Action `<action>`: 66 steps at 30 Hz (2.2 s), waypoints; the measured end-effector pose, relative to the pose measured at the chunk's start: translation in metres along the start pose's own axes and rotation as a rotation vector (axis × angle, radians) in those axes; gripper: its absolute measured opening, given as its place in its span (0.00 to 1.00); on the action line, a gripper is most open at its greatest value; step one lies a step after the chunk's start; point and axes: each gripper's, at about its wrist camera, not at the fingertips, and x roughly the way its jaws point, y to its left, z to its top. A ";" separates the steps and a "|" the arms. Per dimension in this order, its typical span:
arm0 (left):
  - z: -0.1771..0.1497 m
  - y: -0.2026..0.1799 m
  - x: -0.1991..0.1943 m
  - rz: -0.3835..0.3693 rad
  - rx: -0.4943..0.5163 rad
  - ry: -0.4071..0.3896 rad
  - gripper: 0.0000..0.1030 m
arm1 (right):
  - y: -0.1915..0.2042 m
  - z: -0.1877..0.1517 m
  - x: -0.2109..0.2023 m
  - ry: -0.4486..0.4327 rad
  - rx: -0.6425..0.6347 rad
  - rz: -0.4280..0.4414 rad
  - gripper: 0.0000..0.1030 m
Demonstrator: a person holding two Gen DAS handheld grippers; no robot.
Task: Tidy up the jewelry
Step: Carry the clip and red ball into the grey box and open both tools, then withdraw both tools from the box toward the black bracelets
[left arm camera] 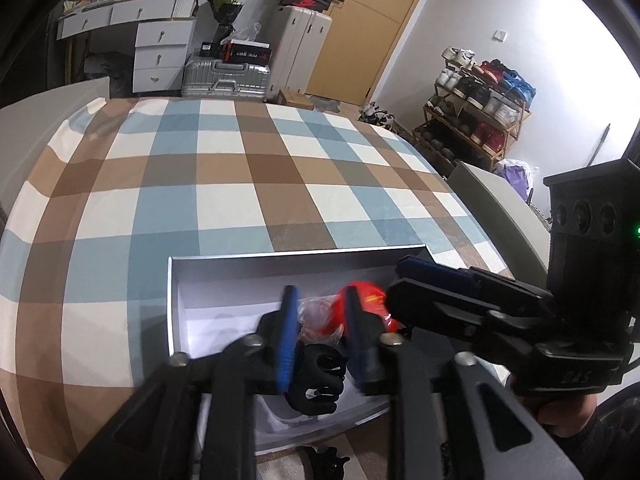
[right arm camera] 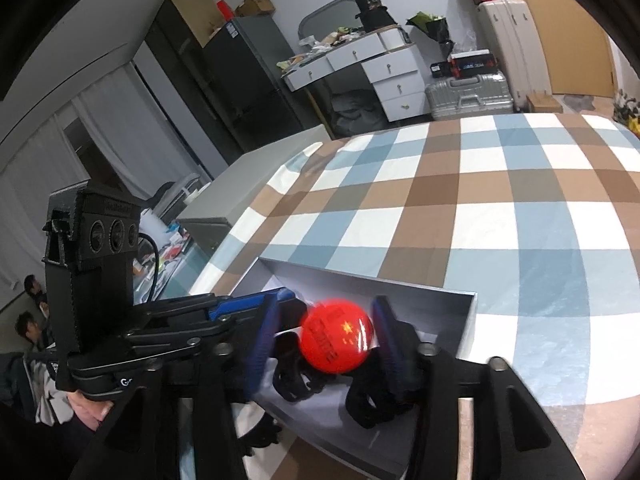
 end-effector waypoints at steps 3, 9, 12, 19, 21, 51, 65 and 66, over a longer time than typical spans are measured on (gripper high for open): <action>-0.001 0.004 -0.010 -0.001 -0.025 -0.041 0.50 | -0.002 -0.002 -0.012 -0.030 0.015 -0.016 0.60; 0.000 0.007 -0.023 0.017 -0.039 -0.075 0.52 | 0.000 -0.006 -0.041 -0.091 0.021 -0.046 0.69; -0.001 0.008 -0.029 0.031 -0.051 -0.091 0.52 | 0.002 -0.008 -0.054 -0.123 0.020 -0.052 0.73; -0.010 0.007 -0.048 0.064 -0.065 -0.141 0.64 | 0.014 -0.013 -0.080 -0.183 0.001 -0.059 0.81; -0.012 0.005 -0.054 0.059 -0.065 -0.152 0.64 | 0.018 -0.015 -0.086 -0.192 -0.004 -0.055 0.82; -0.106 -0.041 -0.068 0.046 0.007 -0.011 0.97 | 0.022 -0.109 -0.125 -0.148 0.004 -0.208 1.00; -0.131 -0.074 -0.044 0.105 0.093 0.144 0.97 | 0.015 -0.113 -0.138 -0.177 0.096 -0.317 1.00; -0.132 -0.074 -0.042 0.098 0.090 0.153 0.97 | 0.013 -0.115 -0.138 -0.175 0.106 -0.315 1.00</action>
